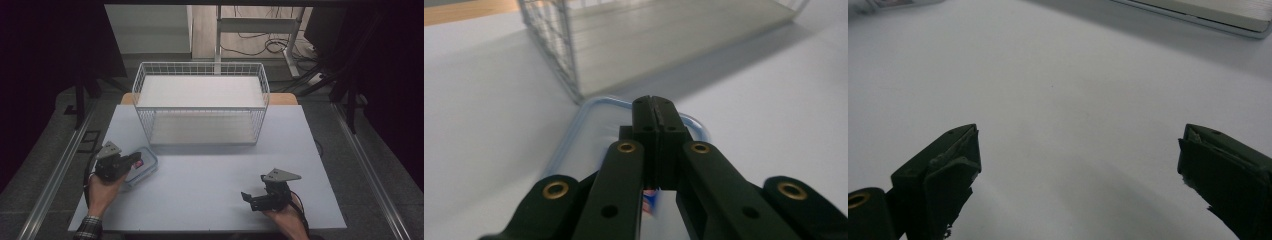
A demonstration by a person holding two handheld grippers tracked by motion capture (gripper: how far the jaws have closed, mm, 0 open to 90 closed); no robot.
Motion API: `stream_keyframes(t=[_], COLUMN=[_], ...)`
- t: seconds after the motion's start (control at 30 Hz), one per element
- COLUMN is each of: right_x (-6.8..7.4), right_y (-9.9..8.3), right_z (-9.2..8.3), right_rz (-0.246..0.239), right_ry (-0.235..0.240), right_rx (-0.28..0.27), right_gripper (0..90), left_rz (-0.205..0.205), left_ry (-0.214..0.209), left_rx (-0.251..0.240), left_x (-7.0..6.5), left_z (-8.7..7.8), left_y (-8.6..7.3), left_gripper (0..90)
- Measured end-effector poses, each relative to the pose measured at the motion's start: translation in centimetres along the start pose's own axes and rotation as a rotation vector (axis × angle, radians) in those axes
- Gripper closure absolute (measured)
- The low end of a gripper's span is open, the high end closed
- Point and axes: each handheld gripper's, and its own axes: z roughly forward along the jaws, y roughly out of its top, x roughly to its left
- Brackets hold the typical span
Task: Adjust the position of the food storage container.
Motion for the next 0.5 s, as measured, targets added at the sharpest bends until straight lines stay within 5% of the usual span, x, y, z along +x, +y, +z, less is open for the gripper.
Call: stream_keyframes(t=[0.27,0.4,0.5], right_x=[0.0,0.0,0.0], right_y=[0.0,-0.1,-0.1], right_z=[0.2,0.3,0.3], right_rz=[0.001,0.002,-0.006], right_ry=[-0.007,-0.008,-0.009], right_rx=[0.021,0.027,0.032], right_gripper=[4.9,5.2,5.6], left_rz=[-0.032,-0.042,-0.055], left_ry=[0.086,0.102,0.074], left_rx=[0.032,0.077,0.102], left_x=[3.4,4.4,4.6], left_z=[1.7,2.6,3.0], left_y=[0.4,0.6,0.5], left_gripper=[89.8,89.8,89.8])
